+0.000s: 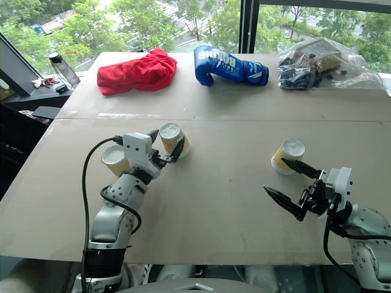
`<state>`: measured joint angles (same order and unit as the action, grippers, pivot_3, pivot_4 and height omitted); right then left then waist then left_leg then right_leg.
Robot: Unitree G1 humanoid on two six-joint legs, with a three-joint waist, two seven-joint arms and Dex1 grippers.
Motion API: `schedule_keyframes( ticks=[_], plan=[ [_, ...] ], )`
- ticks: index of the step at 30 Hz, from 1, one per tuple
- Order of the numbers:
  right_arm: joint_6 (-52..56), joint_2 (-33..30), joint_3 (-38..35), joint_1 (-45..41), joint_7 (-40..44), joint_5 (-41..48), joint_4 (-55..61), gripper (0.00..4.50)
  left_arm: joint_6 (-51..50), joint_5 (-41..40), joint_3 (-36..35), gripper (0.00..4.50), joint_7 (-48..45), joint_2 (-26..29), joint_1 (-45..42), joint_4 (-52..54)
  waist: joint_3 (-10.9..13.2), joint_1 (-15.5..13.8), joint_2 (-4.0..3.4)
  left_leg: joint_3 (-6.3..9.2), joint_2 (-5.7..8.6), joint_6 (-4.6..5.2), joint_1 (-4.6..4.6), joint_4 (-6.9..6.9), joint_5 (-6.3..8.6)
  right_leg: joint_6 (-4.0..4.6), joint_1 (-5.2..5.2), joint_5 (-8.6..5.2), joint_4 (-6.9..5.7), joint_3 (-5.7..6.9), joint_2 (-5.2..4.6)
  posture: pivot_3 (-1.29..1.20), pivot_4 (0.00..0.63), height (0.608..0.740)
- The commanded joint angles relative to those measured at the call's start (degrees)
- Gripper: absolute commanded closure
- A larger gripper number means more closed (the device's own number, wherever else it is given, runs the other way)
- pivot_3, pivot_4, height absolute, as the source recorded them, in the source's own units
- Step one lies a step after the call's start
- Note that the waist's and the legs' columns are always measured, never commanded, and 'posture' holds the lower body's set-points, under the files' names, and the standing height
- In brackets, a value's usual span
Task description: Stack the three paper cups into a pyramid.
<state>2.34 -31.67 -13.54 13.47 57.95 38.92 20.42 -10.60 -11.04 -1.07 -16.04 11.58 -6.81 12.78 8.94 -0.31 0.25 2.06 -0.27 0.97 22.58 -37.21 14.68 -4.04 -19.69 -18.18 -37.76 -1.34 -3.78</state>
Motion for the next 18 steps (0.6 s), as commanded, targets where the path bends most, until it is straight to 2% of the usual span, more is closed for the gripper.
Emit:
schedule_keyframes(
  ticks=[1, 5, 8, 10, 12, 18],
  plan=[
    [-0.2, -0.34, -1.75, 0.33, -0.8, 0.44, 3.03, 0.0, 1.9, 0.37, 0.35, 0.06, -0.17, -0.52, -1.1, -0.02, 0.0, -0.01, 0.0, 0.0, 0.0, 0.0, 0.0, 0.0, 0.0, 0.0, 0.0, 0.0, 0.0, -0.01, 0.0, 0.0, 0.15, 0.74],
    [0.09, -0.39, -1.8, 0.33, -1.29, 0.85, 3.82, 0.0, 2.63, -0.03, 0.25, 0.06, -0.56, -1.08, -1.1, -0.65, 0.0, -0.12, 0.0, 0.0, 0.0, 0.0, 0.0, 0.0, 0.0, 0.0, 0.0, 0.0, 0.0, 0.0, 0.0, 0.0, 0.15, 0.74],
    [0.23, -0.37, -1.91, 0.34, -1.42, 1.0, 4.02, 0.0, 3.18, 0.14, -0.11, 0.84, -0.08, -1.34, -1.06, -0.81, 0.0, -0.19, 0.0, 0.0, 0.0, 0.0, 0.0, 0.0, 0.0, 0.0, 0.0, 0.0, 0.0, 0.0, 0.0, 0.0, 0.15, 0.74],
    [0.27, -0.38, -1.96, 0.38, -1.42, 1.03, 4.06, 0.0, 3.3, 0.26, -0.23, 1.79, -0.01, -1.25, -1.16, -0.89, 0.0, -0.27, 0.0, 0.0, 0.0, 0.0, 0.0, 0.0, 0.0, 0.0, 0.0, 0.0, 0.0, 0.0, 0.0, 0.0, 0.15, 0.74],
    [0.34, -0.41, -2.0, 0.52, -1.48, 1.01, 4.15, 0.0, 3.69, 1.05, -0.14, 2.4, 0.11, -0.83, -1.41, -0.94, 0.0, -0.31, 0.0, 0.0, 0.0, 0.0, 0.0, -0.01, 0.0, 0.0, 0.0, 0.0, 0.0, 0.0, 0.0, 0.0, 0.15, 0.74],
    [1.82, -1.01, -3.14, 1.2, -2.57, 1.73, 6.02, 0.0, 2.66, 0.04, 2.67, 2.42, -3.52, -0.49, -3.78, -1.03, 0.0, -0.41, 0.0, 0.0, 0.0, 0.0, 0.0, -0.01, 0.0, 0.0, 0.0, 0.0, -0.01, 0.01, 0.0, 0.0, 0.15, 0.74]
  ],
)
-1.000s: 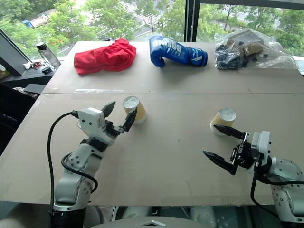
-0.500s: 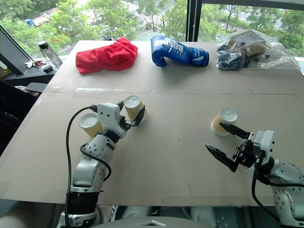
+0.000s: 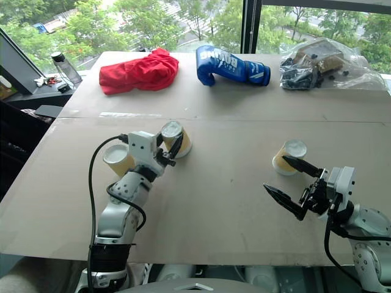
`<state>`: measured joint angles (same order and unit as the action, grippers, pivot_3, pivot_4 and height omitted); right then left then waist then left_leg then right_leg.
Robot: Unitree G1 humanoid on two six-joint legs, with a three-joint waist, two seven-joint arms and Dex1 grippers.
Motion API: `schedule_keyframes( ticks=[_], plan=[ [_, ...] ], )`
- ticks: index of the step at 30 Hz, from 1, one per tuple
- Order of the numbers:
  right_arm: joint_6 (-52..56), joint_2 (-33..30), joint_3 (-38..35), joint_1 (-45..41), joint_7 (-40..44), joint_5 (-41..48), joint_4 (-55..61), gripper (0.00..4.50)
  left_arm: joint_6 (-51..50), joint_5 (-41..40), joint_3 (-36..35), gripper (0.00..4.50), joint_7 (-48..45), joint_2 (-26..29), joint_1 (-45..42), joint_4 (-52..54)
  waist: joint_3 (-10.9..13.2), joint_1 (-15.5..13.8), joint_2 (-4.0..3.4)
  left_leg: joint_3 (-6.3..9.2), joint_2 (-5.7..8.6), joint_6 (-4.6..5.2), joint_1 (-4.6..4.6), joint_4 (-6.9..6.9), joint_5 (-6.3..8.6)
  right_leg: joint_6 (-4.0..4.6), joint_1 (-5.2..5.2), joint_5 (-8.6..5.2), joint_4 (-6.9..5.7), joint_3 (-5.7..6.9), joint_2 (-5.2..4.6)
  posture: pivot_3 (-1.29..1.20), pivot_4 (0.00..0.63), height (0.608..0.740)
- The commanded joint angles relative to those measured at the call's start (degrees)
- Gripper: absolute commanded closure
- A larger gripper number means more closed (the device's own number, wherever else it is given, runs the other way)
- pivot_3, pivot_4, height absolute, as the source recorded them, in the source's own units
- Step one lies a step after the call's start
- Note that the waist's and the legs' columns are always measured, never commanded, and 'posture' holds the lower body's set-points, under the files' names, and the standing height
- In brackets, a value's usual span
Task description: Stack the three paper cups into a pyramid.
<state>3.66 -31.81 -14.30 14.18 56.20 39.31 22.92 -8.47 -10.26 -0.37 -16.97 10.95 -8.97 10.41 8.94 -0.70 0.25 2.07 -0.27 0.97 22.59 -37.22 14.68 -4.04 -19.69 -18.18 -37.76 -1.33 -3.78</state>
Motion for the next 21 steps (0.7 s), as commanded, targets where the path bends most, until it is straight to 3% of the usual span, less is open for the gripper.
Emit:
schedule_keyframes(
  ticks=[1, 12, 18, 21],
  plan=[
    [0.71, -0.96, -2.61, 0.67, -1.09, 1.43, 3.82, 0.0, 0.52, -0.92, 2.62, 2.42, -3.43, 0.01, -2.16, 1.14, 0.0, -0.04, 0.0, 0.0, 0.01, 0.0, 0.01, 0.0, 0.0, 0.0, 0.0, 0.0, 0.0, 0.0, 0.0, 0.0, 0.15, 0.74],
    [0.76, -0.35, -3.7, 2.46, -5.63, -1.38, 4.94, 0.0, 2.41, -0.22, 10.43, 2.42, -12.93, -5.95, -18.15, -18.96, 0.02, 0.1, 0.04, 0.02, 0.15, 0.0, 0.04, -0.11, -0.01, -0.02, 0.0, -0.01, -0.06, 0.02, 0.06, 0.0, 0.15, 0.74],
    [0.64, 1.59, -4.02, 2.4, -8.91, -1.64, 5.19, 0.0, 5.31, 1.01, 11.23, 2.42, -15.3, -6.81, -21.02, -24.19, 0.03, 0.29, 0.05, 0.06, 0.09, -0.01, 0.04, -0.09, -0.01, -0.02, -0.05, -0.01, -0.09, 0.03, 0.19, 0.0, 0.15, 0.74],
    [0.54, 2.16, -3.67, 3.37, -9.94, -2.44, 5.36, 0.0, 6.48, 1.64, 11.35, 1.02, -15.88, -6.58, -20.84, -24.41, 0.03, 0.18, 0.05, 0.04, 0.09, -0.01, 0.04, -0.09, -0.01, -0.02, -0.05, -0.01, -0.09, 0.01, 0.17, 0.0, 0.15, 0.74]
  ],
)
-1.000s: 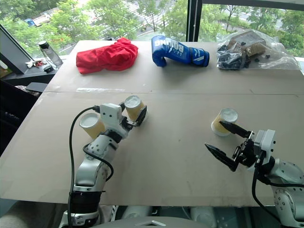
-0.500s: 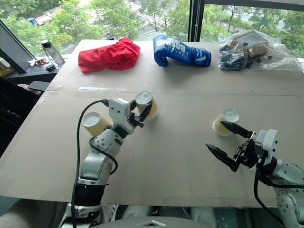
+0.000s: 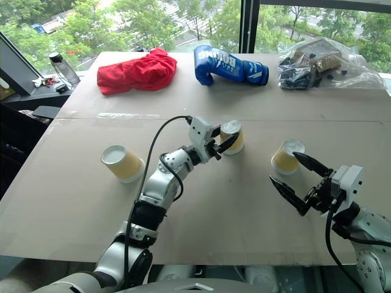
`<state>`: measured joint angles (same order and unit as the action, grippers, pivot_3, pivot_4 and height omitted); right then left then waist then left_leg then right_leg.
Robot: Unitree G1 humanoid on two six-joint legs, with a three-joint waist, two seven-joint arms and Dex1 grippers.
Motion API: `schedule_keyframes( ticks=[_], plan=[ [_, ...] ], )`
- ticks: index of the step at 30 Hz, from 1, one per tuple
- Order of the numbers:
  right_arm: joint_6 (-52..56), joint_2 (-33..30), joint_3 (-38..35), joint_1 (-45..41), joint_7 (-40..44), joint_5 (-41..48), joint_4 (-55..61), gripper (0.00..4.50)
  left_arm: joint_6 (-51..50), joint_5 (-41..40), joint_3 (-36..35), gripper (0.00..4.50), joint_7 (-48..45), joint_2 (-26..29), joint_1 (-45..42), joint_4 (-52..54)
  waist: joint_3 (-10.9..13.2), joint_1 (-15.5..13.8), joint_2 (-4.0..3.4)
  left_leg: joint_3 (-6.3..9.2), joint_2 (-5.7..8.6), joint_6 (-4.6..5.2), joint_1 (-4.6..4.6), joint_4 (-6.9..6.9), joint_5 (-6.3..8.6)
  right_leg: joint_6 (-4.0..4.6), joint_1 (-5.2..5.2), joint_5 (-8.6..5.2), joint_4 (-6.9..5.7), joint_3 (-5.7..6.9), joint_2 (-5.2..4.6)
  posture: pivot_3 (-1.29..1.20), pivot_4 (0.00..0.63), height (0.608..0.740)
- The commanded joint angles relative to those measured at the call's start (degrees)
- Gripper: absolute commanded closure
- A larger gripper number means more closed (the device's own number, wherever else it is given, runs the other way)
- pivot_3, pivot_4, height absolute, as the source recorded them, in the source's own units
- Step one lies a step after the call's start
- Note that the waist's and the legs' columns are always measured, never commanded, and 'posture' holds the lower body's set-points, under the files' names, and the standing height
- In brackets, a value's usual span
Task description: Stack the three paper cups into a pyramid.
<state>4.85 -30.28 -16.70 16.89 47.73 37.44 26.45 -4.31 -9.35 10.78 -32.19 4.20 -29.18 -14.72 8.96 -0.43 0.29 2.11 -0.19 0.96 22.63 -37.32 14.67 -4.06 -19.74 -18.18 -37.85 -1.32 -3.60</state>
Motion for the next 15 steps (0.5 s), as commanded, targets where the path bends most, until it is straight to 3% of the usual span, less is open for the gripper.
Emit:
schedule_keyframes(
  ticks=[1, 2, 10, 15],
  plan=[
    [-0.64, 0.86, -1.25, 0.92, -1.72, -0.56, 1.87, 0.0, 2.4, 0.72, 0.11, 0.58, -0.91, 0.27, -0.52, 1.03, 0.0, -0.15, 0.0, 0.0, 0.0, 0.0, 0.0, 0.0, 0.0, 0.0, 0.0, 0.0, 0.01, 0.0, -0.01, 0.0, 0.15, 0.74],
    [-0.85, 1.05, -1.18, 1.09, -1.73, -0.65, 1.8, 0.0, 2.8, 0.88, -0.06, 0.05, -0.96, 0.46, -0.58, 1.25, 0.0, -0.18, 0.0, 0.0, -0.02, 0.0, 0.01, 0.0, 0.0, 0.0, 0.0, 0.0, 0.0, 0.0, -0.02, 0.0, 0.15, 0.74],
    [-2.74, 2.18, -1.9, 2.02, -0.99, -0.63, 1.16, 0.0, -0.46, -3.78, -2.26, 0.05, -4.63, 2.31, -1.53, 9.66, 0.0, -0.19, 0.0, 0.01, -0.07, 0.0, 0.01, -0.01, 0.0, 0.0, 0.0, 0.0, 0.0, 0.0, -0.01, 0.0, 0.15, 0.74],
    [-4.71, 3.09, -3.67, 0.58, -4.01, -3.29, -1.82, 0.0, -11.94, -11.36, -2.96, 0.05, -11.13, 9.83, 1.36, 24.21, -0.02, 0.17, -0.04, 0.01, -0.13, -0.02, 0.01, 0.0, -0.01, 0.0, 0.0, 0.0, -0.01, -0.01, -0.01, 0.0, 0.15, 0.74]
  ],
)
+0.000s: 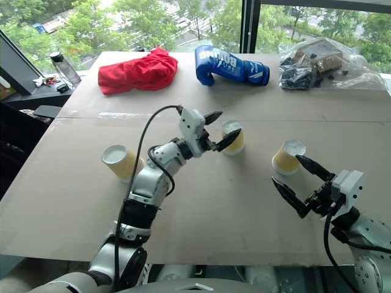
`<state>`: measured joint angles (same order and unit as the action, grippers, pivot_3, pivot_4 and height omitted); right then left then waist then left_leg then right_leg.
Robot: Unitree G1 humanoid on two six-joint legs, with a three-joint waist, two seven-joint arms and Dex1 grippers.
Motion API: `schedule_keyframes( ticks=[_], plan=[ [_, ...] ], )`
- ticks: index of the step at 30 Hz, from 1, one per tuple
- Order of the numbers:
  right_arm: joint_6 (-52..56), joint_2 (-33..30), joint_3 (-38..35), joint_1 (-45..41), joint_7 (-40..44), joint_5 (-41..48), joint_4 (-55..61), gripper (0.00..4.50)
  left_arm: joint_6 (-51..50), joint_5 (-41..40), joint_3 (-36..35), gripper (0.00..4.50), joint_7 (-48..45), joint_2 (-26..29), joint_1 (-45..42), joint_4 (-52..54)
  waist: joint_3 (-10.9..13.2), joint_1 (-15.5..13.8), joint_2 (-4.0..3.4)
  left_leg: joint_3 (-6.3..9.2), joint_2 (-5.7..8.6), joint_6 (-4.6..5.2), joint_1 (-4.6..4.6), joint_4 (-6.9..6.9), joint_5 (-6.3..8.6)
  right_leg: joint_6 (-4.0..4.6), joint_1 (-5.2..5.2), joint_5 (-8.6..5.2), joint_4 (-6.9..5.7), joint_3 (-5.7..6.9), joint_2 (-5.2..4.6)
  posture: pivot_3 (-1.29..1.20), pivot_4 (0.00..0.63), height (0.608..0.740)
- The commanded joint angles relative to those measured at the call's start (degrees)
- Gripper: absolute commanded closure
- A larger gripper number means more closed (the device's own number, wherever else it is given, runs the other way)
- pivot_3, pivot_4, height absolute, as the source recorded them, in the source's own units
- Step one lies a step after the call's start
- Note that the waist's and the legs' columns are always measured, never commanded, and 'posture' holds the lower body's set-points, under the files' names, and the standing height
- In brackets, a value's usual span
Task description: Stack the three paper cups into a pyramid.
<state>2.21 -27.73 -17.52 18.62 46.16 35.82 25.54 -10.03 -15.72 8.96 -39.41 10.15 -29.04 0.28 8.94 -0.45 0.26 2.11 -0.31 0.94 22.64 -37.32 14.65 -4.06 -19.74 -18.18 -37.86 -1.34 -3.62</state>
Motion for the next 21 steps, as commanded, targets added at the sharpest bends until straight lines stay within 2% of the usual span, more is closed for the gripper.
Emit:
schedule_keyframes(
  ticks=[1, 5, 10, 14, 21],
  plan=[
    [-2.28, 0.85, -2.84, -2.02, -4.06, -3.26, -1.93, 0.0, -9.18, -6.43, -0.83, 0.05, -5.89, 6.63, 1.86, 11.91, -0.01, 0.43, -0.01, -0.01, -0.01, -0.04, -0.02, 0.01, -0.02, 0.0, 0.0, 0.0, -0.02, -0.02, 0.01, 0.0, 0.15, 0.74],
    [-1.13, 1.32, -1.85, -5.26, -7.74, -6.62, -4.99, 0.0, -18.01, -9.35, 0.39, 0.05, -12.0, 16.9, 2.87, 19.0, 0.03, 0.92, -0.01, -0.03, -0.02, -0.1, -0.06, 0.02, -0.06, 0.01, 0.01, -0.01, -0.06, -0.03, 0.01, 0.0, 0.15, 0.74],
    [2.54, 1.14, 0.13, -8.62, -10.53, -8.64, -6.85, 0.0, -25.72, -14.21, -0.35, 0.05, -14.61, 22.72, 2.47, 24.53, 0.02, 0.91, -0.05, -0.03, -0.01, 0.0, -0.05, 0.0, 0.0, 0.01, 0.0, -0.01, -0.04, -0.05, -0.01, 0.0, 0.15, 0.74],
    [5.42, 1.41, 1.78, -11.22, -11.14, -8.08, -7.26, 0.0, -29.7, -16.73, -1.11, 0.05, -14.56, 25.13, 3.14, 27.83, 0.04, 1.12, -0.07, -0.05, -0.02, 0.01, -0.05, 0.01, 0.0, 0.01, -0.01, -0.01, -0.06, -0.09, 0.0, 0.0, 0.15, 0.74],
    [5.19, 2.47, 2.24, -13.54, -10.29, -8.36, -11.87, 0.0, -31.51, -18.24, -2.97, 0.05, -12.16, 25.48, 3.94, 29.33, 0.05, 1.09, -0.06, -0.05, -0.03, 0.02, -0.05, 0.01, 0.01, 0.01, -0.02, -0.01, -0.05, -0.08, 0.01, 0.0, 0.15, 0.74]
  ],
)
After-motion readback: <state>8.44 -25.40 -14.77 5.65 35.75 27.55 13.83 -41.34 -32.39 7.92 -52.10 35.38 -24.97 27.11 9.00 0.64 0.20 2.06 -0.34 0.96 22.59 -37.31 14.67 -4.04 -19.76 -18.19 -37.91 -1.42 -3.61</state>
